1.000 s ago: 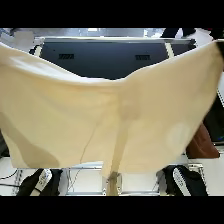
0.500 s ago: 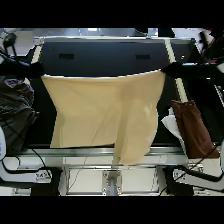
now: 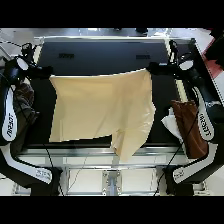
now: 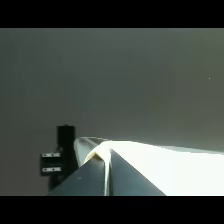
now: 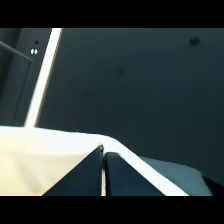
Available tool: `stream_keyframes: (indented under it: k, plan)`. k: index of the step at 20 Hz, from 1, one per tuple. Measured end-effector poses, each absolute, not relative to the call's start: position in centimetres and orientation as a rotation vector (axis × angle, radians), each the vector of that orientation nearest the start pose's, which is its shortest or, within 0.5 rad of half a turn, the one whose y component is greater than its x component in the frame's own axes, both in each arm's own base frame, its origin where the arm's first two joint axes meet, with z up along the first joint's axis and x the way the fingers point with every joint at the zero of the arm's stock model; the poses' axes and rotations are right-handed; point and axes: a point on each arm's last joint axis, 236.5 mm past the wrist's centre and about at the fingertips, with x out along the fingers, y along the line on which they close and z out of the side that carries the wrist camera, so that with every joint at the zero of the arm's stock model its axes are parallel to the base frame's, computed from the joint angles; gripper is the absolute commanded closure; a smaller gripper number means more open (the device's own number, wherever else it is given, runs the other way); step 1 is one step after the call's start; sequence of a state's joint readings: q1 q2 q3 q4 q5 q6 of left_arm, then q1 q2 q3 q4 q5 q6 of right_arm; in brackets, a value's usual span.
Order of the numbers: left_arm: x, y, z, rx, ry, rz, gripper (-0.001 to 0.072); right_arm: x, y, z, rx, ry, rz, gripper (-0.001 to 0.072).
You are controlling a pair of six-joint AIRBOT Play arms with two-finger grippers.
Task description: Fold the shirts.
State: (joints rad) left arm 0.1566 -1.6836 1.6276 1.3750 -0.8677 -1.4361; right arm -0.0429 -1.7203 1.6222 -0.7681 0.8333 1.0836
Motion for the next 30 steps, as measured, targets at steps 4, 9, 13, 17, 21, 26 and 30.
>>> stream_keyframes:
  k: [4, 9, 13, 17, 21, 26, 30]
  plan:
    - [53.9, 4.8, 5.4, -0.074, 0.938, -0.033, 0.0703, 53.9, 10.1, 7.4, 0.146, 0.9, 0.482, 0.0698]
    - [48.1, 4.6, 3.4, -0.026, 1.073, -0.043, 0.0702, 48.2, 8.0, 5.5, -0.003, 1.117, 0.414, 0.0697]
    - [44.2, 4.2, -1.0, -0.028, 1.183, -0.047, 0.0702, 44.5, 8.1, 0.7, -0.011, 1.262, 0.391, 0.0697]
    - [42.7, 3.4, -3.4, -0.026, 1.227, -0.057, 0.0701, 42.4, 10.0, -4.1, -0.025, 1.319, 0.393, 0.0696]
    - [42.2, 2.5, -4.9, -0.018, 1.256, -0.076, 0.0702, 41.6, 10.5, -7.0, -0.03, 1.346, 0.377, 0.0697]
    - [43.2, 2.7, -5.0, -0.022, 1.216, -0.05, 0.0702, 41.7, 10.0, -7.8, -0.013, 1.351, 0.344, 0.0695]
    - [43.9, 3.0, -4.9, -0.032, 1.188, -0.032, 0.0559, 41.8, 9.8, -7.9, -0.006, 1.345, 0.333, 0.0445]
